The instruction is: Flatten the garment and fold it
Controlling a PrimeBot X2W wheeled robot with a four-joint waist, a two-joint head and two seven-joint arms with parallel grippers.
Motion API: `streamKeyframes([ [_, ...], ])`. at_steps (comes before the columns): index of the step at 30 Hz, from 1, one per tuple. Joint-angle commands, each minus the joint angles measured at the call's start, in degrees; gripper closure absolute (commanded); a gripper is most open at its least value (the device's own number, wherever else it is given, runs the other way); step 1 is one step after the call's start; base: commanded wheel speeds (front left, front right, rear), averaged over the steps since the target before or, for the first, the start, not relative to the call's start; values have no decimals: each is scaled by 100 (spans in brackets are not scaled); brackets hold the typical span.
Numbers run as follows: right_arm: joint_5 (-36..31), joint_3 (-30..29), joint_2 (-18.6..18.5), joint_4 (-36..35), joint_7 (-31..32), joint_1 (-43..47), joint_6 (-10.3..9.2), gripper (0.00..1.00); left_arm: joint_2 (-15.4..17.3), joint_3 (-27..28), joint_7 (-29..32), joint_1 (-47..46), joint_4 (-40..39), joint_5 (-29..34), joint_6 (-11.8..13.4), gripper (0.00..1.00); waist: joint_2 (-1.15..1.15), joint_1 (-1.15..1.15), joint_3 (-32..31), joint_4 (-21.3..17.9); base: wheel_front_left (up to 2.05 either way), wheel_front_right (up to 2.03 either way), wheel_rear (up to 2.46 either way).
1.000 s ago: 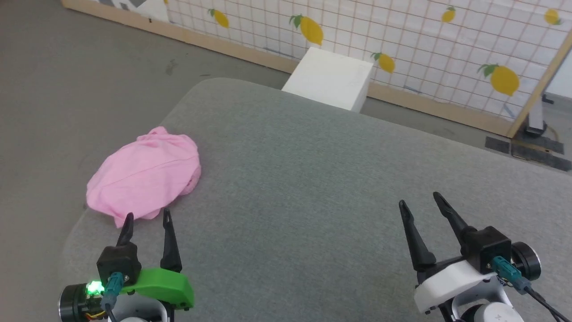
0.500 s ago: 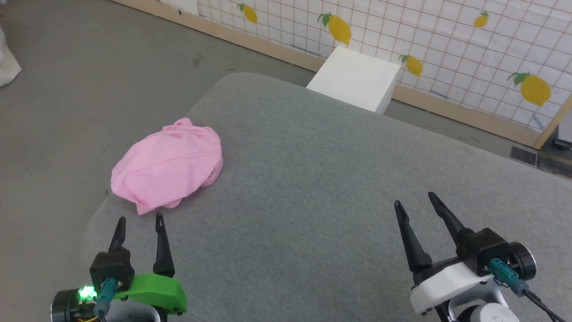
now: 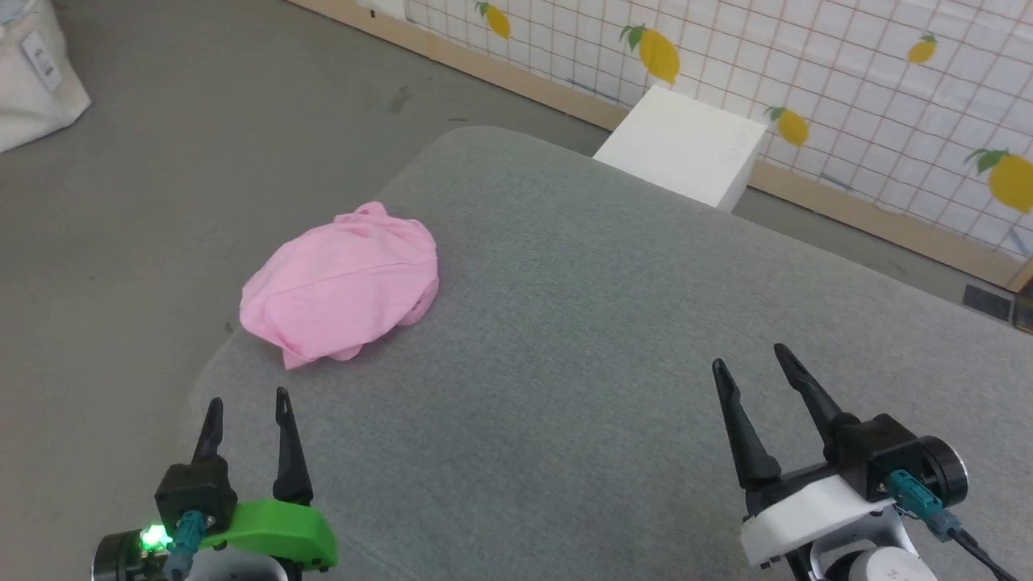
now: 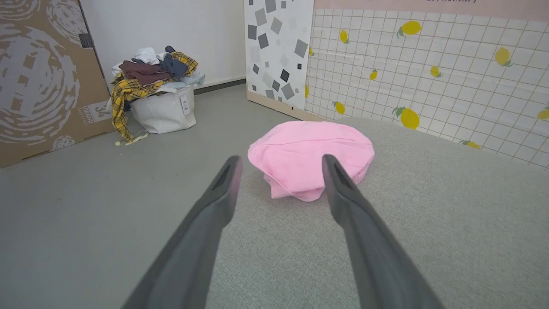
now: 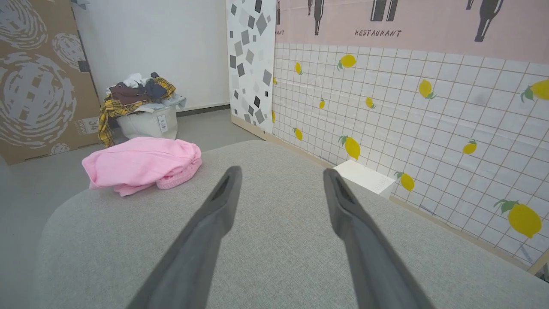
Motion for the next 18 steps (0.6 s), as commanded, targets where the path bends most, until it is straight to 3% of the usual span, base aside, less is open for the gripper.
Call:
streamKeyframes([
  [1,32,2,-2,3,-65,18,-9,0,21,-37,-71,32,29,-44,59,0,0,0,12,78,0,0,0],
  [18,34,42,-3,10,-106,58,-10,0,75,-107,-222,-12,194,-263,181,0,0,0,47,400,0,0,0],
])
